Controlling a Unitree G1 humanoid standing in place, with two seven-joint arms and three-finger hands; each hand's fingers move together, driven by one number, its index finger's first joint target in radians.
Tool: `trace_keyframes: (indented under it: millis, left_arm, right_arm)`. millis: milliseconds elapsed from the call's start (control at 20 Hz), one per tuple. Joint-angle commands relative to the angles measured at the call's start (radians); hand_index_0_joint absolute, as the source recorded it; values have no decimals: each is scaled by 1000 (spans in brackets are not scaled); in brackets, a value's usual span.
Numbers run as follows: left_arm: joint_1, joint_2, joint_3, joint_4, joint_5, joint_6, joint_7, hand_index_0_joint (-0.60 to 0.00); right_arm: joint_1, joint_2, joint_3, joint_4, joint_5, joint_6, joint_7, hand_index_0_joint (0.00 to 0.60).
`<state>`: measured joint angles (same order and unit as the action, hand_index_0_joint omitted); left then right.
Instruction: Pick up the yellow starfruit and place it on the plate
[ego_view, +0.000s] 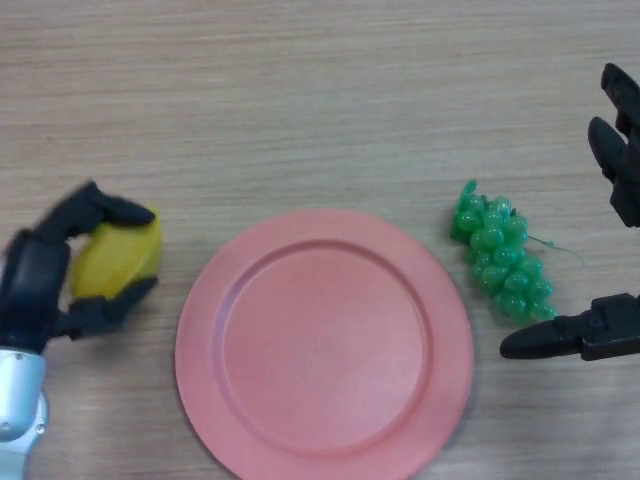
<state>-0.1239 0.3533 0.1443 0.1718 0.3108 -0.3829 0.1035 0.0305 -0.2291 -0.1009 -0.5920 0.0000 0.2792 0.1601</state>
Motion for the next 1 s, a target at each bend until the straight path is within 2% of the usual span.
trace_keyframes:
  millis: [50,100,150,350,400,500,650,700,800,850,1000]
  left_arm:
    - [16,6,38,-189,-9,-63,-59,-600]
    - [31,-3,27,-236,-22,-43,-106,-600]
    - [70,-34,4,-329,-36,15,-194,-600]
    - [154,-95,-91,-480,-25,147,-313,-600]
    - [164,-98,-106,-489,-15,164,-334,-600]
    - [179,-103,-142,-449,60,130,-322,-600]
    - [151,-104,-176,-386,197,172,-281,-600]
    - [150,-104,-175,-388,186,179,-284,-600]
    - [132,-107,-171,-368,163,157,-237,-600]
    - [126,-112,-166,-348,138,131,-187,-600]
    - [121,-110,-168,-319,149,106,-169,-600]
  right_arm:
    - [-35,-26,-52,-39,41,-131,-7,0]
    - [-35,-26,-51,-35,38,-139,-10,0]
    - [-30,-23,-49,-33,44,-142,-11,0]
    - [-29,-25,-53,-37,47,-130,-9,0]
    - [-30,-25,-55,-38,50,-128,-10,0]
    - [-27,-23,-49,-36,45,-130,-15,0]
    - [-20,-21,-52,-46,52,-123,-11,0]
    - [-18,-20,-52,-50,56,-116,-11,0]
    - [-15,-19,-49,-52,45,-116,-13,0]
    - [-13,-19,-51,-59,44,-112,-14,0]
    - [-12,-17,-47,-62,44,-109,-15,0]
